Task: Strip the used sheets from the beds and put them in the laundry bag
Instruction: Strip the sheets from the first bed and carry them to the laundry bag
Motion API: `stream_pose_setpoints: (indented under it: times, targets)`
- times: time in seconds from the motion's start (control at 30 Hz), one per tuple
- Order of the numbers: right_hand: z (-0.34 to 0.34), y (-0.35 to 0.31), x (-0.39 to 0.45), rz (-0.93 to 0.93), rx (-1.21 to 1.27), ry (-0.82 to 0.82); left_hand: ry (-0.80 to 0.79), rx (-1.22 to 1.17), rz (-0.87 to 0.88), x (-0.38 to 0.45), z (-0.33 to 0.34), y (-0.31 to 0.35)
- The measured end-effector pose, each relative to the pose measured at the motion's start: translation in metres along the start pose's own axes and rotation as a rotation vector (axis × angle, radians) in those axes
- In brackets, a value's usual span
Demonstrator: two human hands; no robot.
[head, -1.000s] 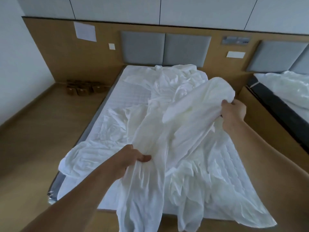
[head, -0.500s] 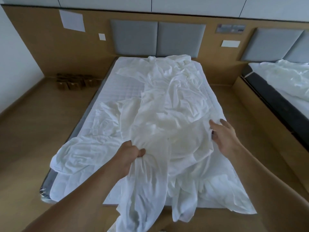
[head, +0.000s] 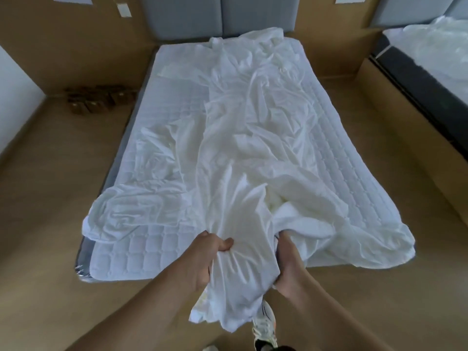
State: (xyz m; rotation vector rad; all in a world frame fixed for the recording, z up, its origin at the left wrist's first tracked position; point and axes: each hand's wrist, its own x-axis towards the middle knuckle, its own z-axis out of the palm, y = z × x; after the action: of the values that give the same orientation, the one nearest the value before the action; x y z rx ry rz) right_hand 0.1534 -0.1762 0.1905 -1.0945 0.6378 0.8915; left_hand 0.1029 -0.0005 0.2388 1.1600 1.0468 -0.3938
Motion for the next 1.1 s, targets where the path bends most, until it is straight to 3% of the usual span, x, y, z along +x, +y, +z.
stream_pose_setpoints:
  times: [0.2,0.27,0.37,0.43,0.53,0.67,0.77,0.93,1.1]
  targets:
    - [0.022,-0.001,-0.02,-0.093,-0.377,-0.158,-0.095,-0.136,-0.156,-0.005,0.0,-0.058]
    - [0.024,0.01,-0.025,-0.148,-0.565,-0.046,-0.149,-0.199,-0.159,-0.013,-0.008,-0.056]
    - [0.025,0.007,-0.046,-0.176,-0.547,0.074,-0.204,-0.283,-0.133,-0.014,-0.029,-0.041]
    - [0.024,0.0,-0.057,-0.211,-0.522,0.082,-0.227,-0.296,-0.089,-0.013,-0.037,-0.031]
    - [0.035,-0.023,-0.083,-0.316,-0.52,0.039,-0.382,-0.265,0.003,-0.028,-0.025,-0.01]
    - [0.061,-0.063,-0.113,-0.482,-0.739,0.032,-0.538,-0.2,0.141,-0.056,0.002,0.045]
    - [0.082,-0.099,-0.138,-0.658,-0.853,0.068,-0.509,-0.076,0.236,-0.079,0.017,0.101]
    - [0.089,-0.156,-0.168,-0.867,-0.749,0.083,-0.301,0.007,0.398,-0.11,0.027,0.175]
    - [0.088,-0.166,-0.151,-0.993,-0.856,0.263,-0.164,0.029,0.541,-0.128,0.039,0.199]
